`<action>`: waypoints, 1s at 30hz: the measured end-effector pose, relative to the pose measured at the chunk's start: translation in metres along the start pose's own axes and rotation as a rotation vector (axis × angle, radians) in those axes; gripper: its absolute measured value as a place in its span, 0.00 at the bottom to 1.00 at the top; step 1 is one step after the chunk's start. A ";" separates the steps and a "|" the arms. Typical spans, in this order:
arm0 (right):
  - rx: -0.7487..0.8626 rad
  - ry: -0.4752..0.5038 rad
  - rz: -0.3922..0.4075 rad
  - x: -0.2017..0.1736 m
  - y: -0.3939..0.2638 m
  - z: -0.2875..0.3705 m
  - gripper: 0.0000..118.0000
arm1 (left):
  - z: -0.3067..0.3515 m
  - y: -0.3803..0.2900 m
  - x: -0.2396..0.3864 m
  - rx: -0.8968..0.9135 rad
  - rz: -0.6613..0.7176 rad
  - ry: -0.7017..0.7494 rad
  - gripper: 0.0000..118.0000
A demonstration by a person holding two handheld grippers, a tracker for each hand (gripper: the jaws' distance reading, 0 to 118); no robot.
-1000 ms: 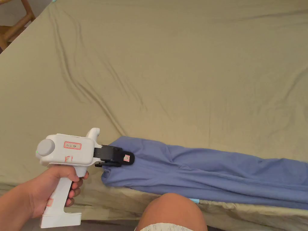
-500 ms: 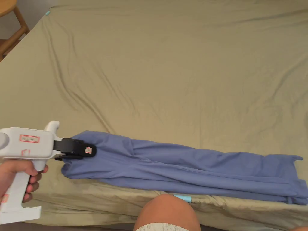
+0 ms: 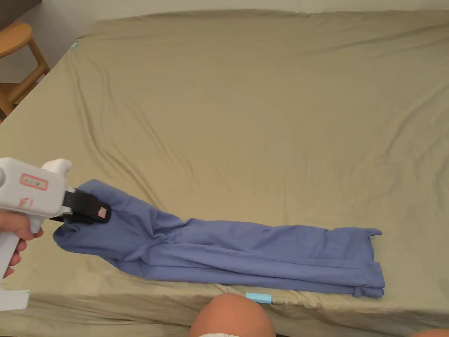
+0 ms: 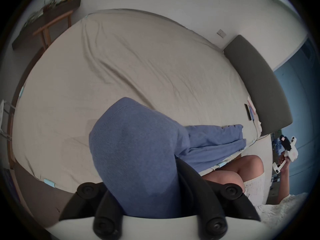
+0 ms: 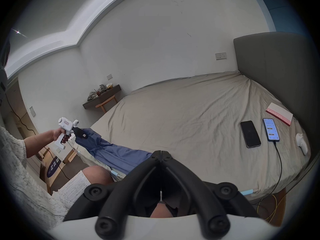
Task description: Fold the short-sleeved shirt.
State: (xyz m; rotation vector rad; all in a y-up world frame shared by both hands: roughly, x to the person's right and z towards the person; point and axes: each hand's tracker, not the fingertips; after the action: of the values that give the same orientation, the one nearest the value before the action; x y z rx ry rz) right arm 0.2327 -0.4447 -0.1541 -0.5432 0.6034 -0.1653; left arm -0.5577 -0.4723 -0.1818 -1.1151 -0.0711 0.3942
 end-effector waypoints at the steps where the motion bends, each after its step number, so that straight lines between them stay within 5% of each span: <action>1: 0.004 0.007 -0.004 0.000 -0.001 0.001 0.00 | -0.004 0.000 0.013 -0.005 0.002 0.012 0.09; 11: 0.036 0.023 -0.035 0.010 -0.016 0.024 0.00 | -0.094 -0.009 0.131 -0.103 -0.073 0.042 0.09; 21: 0.059 -0.049 -0.079 0.024 -0.033 0.064 0.00 | -0.176 -0.007 0.165 -0.192 -0.056 0.043 0.11; 23: 0.058 -0.057 -0.087 0.026 -0.035 0.069 0.00 | -0.178 -0.008 0.164 -0.205 -0.047 0.020 0.20; 26: 0.057 -0.073 -0.089 0.028 -0.037 0.073 0.00 | -0.173 -0.013 0.167 -0.229 -0.038 -0.094 0.53; 30: 0.064 -0.078 -0.101 0.027 -0.035 0.074 0.00 | -0.163 -0.012 0.169 -0.216 -0.016 -0.216 0.69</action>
State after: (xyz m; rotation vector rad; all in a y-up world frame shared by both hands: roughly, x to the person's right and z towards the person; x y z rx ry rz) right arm 0.2975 -0.4503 -0.0983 -0.5164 0.4930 -0.2571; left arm -0.3565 -0.5594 -0.2671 -1.2803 -0.3189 0.4999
